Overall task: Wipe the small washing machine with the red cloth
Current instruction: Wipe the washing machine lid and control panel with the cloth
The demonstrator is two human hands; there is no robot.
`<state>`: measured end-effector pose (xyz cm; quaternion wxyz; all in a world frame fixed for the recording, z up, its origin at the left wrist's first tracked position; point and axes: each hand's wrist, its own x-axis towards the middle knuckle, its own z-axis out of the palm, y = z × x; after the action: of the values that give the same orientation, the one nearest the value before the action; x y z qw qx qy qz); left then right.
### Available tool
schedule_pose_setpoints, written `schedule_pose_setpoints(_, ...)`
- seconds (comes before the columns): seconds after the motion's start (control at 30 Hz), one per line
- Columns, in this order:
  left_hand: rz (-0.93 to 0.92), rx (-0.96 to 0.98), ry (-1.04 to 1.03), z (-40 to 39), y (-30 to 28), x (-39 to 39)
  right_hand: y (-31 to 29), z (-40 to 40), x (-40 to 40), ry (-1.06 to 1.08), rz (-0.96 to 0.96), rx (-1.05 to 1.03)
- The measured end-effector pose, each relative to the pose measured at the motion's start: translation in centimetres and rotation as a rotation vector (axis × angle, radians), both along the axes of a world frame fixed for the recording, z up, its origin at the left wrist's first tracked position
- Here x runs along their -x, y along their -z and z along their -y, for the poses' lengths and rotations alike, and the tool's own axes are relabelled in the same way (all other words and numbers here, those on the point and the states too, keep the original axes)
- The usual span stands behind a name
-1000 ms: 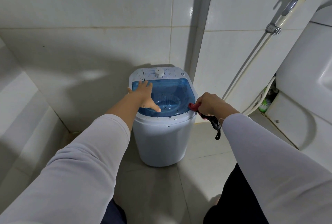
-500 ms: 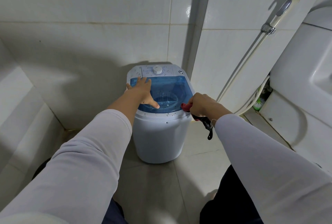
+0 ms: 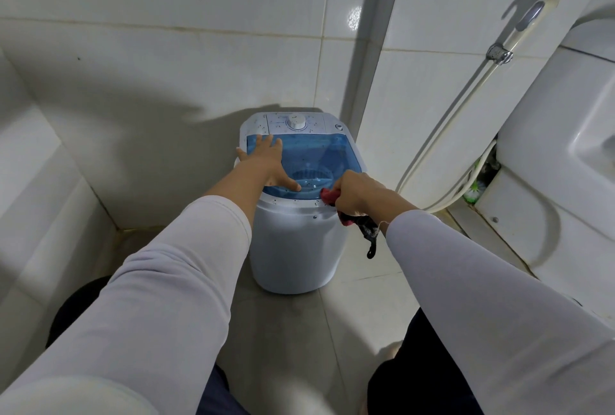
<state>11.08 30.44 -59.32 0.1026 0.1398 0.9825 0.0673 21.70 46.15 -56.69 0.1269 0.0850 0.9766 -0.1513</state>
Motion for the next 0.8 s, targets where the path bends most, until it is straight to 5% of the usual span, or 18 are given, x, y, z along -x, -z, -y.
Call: schedule_pose_setpoints(0.8, 0.008, -0.013, 0.005, 0.2, 0.1, 0.4, 0.5, 4.0, 0.3, -0.204, -0.034, -0.109)
